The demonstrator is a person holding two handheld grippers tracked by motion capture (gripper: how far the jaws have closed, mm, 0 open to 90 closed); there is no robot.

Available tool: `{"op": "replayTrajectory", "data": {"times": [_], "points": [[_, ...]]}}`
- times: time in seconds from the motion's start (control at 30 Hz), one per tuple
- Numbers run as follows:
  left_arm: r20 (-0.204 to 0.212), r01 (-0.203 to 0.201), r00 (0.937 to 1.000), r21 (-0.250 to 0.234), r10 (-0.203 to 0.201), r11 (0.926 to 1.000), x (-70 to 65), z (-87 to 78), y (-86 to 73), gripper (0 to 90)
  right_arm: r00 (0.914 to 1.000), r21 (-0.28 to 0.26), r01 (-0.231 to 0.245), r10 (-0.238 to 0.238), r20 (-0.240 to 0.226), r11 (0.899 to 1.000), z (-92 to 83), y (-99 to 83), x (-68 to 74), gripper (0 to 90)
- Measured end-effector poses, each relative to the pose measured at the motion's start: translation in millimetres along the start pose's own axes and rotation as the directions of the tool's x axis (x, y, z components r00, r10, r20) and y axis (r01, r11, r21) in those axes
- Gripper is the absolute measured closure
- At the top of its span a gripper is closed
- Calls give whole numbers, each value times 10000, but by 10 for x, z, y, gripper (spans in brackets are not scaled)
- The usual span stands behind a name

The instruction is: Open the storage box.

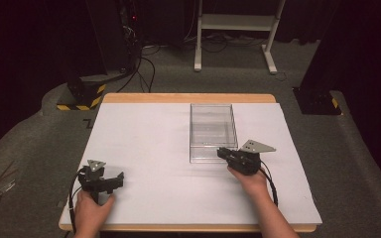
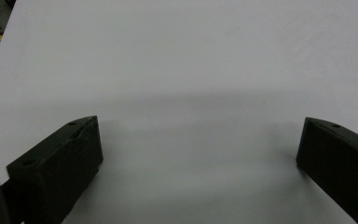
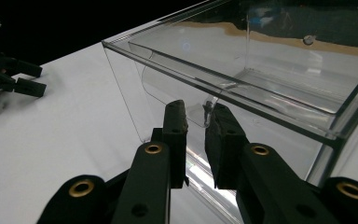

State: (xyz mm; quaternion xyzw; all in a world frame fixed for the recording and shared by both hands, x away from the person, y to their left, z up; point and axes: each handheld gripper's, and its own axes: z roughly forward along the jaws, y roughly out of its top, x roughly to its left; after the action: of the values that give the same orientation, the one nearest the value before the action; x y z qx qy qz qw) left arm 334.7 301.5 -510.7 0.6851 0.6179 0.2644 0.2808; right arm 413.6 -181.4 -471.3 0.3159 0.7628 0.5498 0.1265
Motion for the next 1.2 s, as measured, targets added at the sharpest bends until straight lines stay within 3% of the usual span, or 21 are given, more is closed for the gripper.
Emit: {"op": "replayTrajectory", "data": {"times": [1.2], "points": [[3,2,10000,4,-2,10000,0,0,0,4,9991,180,93,-85,-414,9998,-244,-107,163,837]]}}
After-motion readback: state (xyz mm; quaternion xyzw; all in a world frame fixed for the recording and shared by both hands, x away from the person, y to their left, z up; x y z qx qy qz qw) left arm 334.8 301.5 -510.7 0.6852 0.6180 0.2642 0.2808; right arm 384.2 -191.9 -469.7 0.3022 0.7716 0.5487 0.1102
